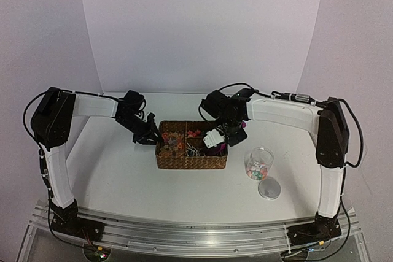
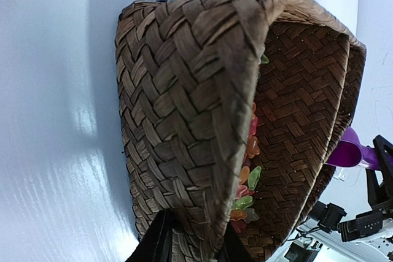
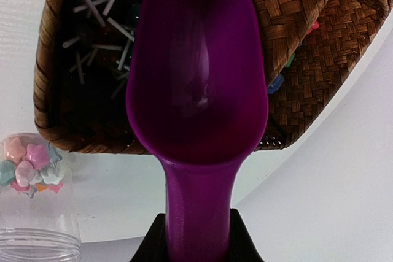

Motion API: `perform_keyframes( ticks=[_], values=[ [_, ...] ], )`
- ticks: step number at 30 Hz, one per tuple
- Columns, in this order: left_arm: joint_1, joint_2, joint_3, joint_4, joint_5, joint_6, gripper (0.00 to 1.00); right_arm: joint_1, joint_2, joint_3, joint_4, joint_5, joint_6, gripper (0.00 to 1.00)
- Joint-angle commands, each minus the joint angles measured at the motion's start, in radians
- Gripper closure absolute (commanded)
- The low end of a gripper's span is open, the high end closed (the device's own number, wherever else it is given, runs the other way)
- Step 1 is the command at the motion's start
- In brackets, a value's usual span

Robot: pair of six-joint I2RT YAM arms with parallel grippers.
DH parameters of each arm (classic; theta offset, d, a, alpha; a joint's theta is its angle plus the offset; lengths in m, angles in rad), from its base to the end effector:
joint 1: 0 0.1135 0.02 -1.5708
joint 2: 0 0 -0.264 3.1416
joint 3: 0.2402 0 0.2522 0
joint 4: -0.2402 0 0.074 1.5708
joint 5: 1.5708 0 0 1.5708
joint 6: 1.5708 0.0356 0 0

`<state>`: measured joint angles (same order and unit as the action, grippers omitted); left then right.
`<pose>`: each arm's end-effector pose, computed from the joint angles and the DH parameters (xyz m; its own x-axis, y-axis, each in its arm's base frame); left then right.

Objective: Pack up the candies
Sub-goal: Scoop the fake candies from the storage box.

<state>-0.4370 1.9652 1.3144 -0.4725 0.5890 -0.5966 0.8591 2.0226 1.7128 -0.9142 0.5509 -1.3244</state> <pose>0.3518 -0.1862 0.1632 -0.9958 -0.0505 -0.0766 0.0124 0.7534 -0.6574 0.2899 0.3076 0.2354 0.3632 -0.8441 0.3945 -0.7247 -0.5221 -0.4497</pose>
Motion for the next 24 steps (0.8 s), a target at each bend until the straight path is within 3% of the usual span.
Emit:
perform_keyframes(
  ticks=[1, 12, 16, 24],
  values=[
    [0.001, 0.015, 0.035, 0.011, -0.005, 0.016, 0.79, 0.02, 0.005, -0.044, 0.157, -0.288, 0.02, 1.0],
    [0.001, 0.012, 0.028, 0.025, 0.006, 0.015, 0.81, 0.006, 0.009, 0.016, 0.278, -0.371, 0.111, 1.0],
    [0.001, 0.013, 0.03, 0.026, 0.006, 0.012, 0.81, 0.009, 0.025, -0.011, 0.275, -0.32, 0.123, 1.0],
    [0.001, 0.017, 0.029, 0.025, 0.007, 0.012, 0.81, -0.012, 0.025, -0.093, 0.28, -0.615, 0.228, 1.0]
  ],
)
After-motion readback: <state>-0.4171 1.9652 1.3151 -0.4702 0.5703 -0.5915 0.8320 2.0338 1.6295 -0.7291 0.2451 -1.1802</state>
